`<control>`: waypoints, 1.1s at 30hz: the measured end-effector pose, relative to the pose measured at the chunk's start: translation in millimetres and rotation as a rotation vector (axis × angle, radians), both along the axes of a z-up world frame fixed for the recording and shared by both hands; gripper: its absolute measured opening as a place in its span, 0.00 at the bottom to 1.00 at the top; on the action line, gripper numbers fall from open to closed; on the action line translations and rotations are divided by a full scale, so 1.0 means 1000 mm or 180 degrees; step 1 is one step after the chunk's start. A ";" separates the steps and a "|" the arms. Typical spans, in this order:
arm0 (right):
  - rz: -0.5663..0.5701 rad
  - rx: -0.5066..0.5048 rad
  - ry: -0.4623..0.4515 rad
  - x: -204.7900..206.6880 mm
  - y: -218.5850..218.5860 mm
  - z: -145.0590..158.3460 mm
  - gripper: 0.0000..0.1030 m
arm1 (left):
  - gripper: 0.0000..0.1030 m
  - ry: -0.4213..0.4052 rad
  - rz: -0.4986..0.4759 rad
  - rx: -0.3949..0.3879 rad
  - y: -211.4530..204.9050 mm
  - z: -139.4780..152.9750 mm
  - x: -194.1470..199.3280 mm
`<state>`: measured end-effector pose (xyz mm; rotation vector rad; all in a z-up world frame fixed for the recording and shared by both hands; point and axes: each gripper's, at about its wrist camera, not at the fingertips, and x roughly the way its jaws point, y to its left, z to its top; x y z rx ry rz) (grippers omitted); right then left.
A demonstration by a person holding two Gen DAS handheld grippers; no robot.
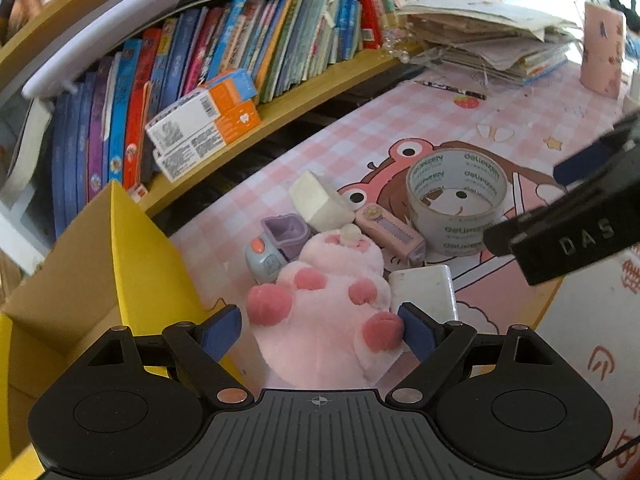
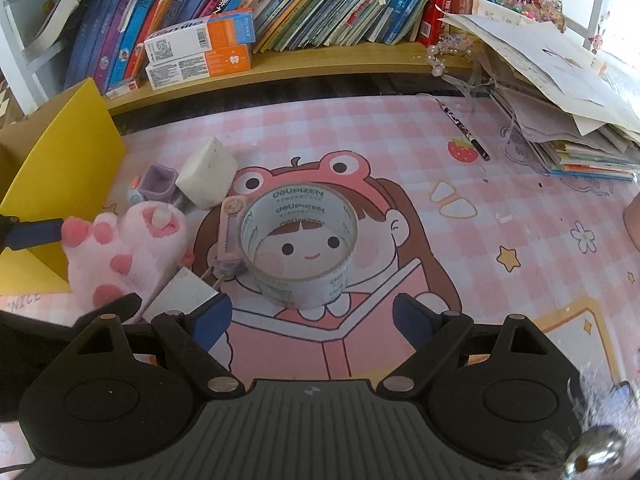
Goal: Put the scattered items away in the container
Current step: 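Close the left gripper on the pink plush while the right gripper grasps the tape roll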
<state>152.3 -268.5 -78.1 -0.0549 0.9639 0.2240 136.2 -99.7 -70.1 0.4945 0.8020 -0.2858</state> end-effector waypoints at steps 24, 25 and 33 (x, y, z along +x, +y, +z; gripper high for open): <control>-0.0159 0.0069 -0.0103 0.023 -0.004 -0.002 0.76 | 0.59 0.0038 -0.0033 -0.0203 0.005 0.005 -0.007; -0.0178 0.0072 -0.0097 0.025 -0.005 -0.003 0.76 | 0.59 0.0031 -0.0037 -0.0216 0.005 0.006 -0.008; -0.0231 0.0047 -0.0032 0.032 -0.007 -0.009 0.58 | 0.59 -0.0025 -0.0063 -0.0315 0.005 0.015 -0.013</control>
